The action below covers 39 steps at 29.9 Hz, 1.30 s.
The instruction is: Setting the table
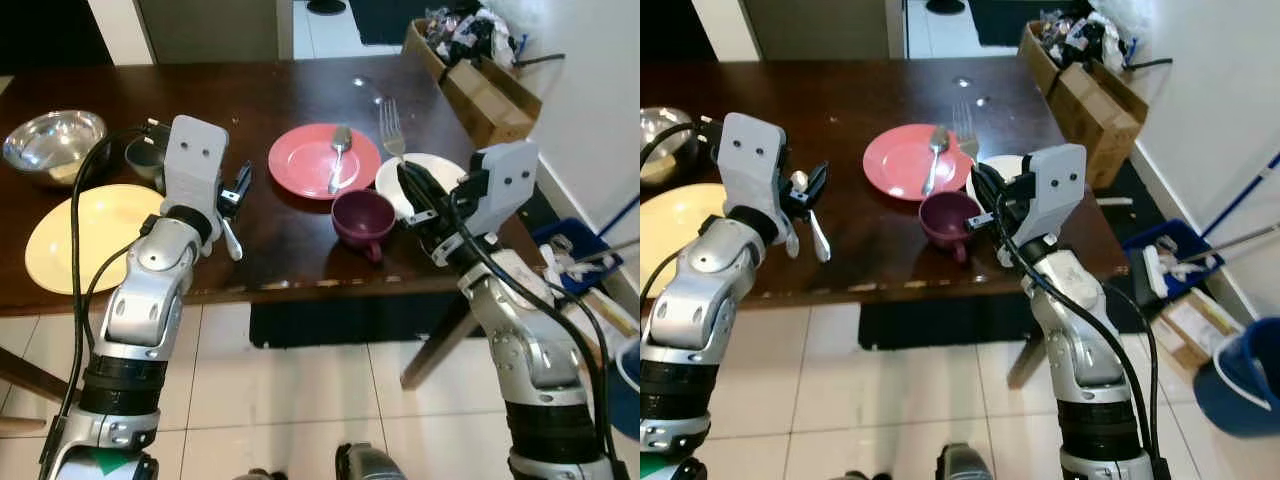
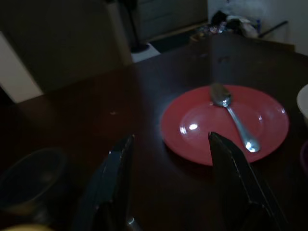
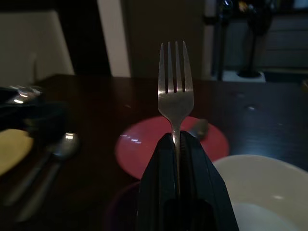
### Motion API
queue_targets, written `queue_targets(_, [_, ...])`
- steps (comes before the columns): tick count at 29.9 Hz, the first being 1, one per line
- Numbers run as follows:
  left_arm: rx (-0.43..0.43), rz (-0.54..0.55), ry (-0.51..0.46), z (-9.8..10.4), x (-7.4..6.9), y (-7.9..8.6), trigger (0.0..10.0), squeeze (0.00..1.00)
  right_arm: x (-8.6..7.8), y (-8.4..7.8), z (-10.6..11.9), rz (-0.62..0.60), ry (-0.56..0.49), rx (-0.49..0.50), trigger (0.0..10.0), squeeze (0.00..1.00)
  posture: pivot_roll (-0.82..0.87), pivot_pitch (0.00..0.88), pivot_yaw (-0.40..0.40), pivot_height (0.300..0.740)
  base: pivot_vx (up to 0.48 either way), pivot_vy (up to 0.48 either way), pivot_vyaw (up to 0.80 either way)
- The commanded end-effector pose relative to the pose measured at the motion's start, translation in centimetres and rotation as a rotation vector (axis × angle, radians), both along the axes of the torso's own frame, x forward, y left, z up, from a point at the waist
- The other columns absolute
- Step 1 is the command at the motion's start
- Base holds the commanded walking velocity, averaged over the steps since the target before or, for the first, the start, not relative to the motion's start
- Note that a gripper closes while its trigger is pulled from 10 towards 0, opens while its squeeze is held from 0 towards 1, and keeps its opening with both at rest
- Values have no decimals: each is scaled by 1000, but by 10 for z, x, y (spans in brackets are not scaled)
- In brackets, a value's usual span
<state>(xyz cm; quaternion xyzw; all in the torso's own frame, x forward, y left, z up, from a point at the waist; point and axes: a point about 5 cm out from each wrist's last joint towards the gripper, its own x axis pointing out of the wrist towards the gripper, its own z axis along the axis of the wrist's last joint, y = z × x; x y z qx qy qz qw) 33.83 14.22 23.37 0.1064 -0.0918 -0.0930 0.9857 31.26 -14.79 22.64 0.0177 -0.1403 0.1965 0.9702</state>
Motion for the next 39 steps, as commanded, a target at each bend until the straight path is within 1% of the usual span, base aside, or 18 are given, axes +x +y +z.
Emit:
queue_targets(1, [3, -11, -5, 0, -1, -1, 10000, 0, 2, -2, 7, -13, -23, 5, 10000, 0, -134, 58, 68, 740, 480, 0, 0])
queue_targets(4, [3, -18, -8, 0, -1, -2, 10000, 0, 6, -4, 10, -26, -28, 14, 10000, 0, -134, 56, 69, 740, 480, 0, 0])
queue_targets(10, [8, -35, -13, 1, -1, -5, 10000, 0, 19, -11, 14, -78, -19, 34, 10000, 0, -132, 56, 68, 740, 480, 0, 0])
queue_targets(11, [8, -35, -13, 1, -1, -5, 10000, 0, 19, -11, 14, -78, -19, 34, 10000, 0, -132, 56, 68, 740, 480, 0, 0])
queue_targets(13, [9, -39, -15, 2, -1, -6, 10000, 0, 26, -12, 15, -93, -8, 43, 10000, 0, -130, 55, 68, 740, 480, 0, 0])
queue_targets(14, [12, -45, -18, 2, -1, -7, 10000, 0, 33, -12, 16, -112, 1, 55, 10000, 0, -129, 56, 68, 740, 480, 0, 0])
queue_targets(17, [14, -47, -19, 2, -1, -7, 10000, 0, 38, -12, 17, -132, 7, 60, 10000, 0, -128, 55, 69, 740, 480, 0, 0])
queue_targets(20, [15, -48, -19, 2, -1, -7, 10000, 0, 47, -12, 18, -173, 20, 58, 10000, 0, -128, 55, 69, 740, 480, 0, 0])
queue_targets(22, [8, -56, -9, 2, -1, -8, 10000, 0, 51, -11, 17, -163, 32, 46, 10000, 0, -128, 55, 69, 740, 321, 0, 0])
queue_targets(25, [12, -74, 3, 1, -4, -10, 10000, 0, 51, -4, 9, -97, 67, -28, 10000, 0, -122, 50, 67, 740, 0, 0, 0])
queue_targets(27, [32, -91, 0, 1, -5, -11, 10000, 0, 53, -6, 1, -121, 95, -74, 10000, 0, -122, 46, 62, 740, 0, 0, 0])
queue_targets(28, [33, -107, 1, 0, -7, -11, 10000, 0, 55, -9, -7, -163, 107, -140, 10000, 0, -122, 46, 62, 740, 0, 0, 0])
queue_targets(29, [33, -107, 1, 0, -7, -11, 10000, 0, 55, -9, -7, -163, 107, -140, 10000, 0, -122, 46, 62, 740, 0, 0, 0])
queue_targets(30, [29, -113, 1, 1, -7, -10, 10000, 0, 56, -11, -9, -179, 101, -170, 10000, 0, -122, 44, 63, 740, 0, 0, 0])
queue_targets(35, [48, -144, 12, 4, -8, -2, 10000, 0, 57, -11, -15, -184, 112, -161, 10000, 0, -117, 38, 61, 740, 0, 0, 0])
queue_targets(37, [79, -188, 30, 6, -10, 4, 10000, 0, 57, -8, -18, -160, 125, -149, 10000, 0, -110, 36, 61, 740, 0, 0, 0])
queue_targets(39, [113, -220, 43, 8, -13, 12, 10000, 0, 57, -5, -23, -140, 164, -130, 10000, 0, -110, 36, 61, 740, 0, 0, 0])
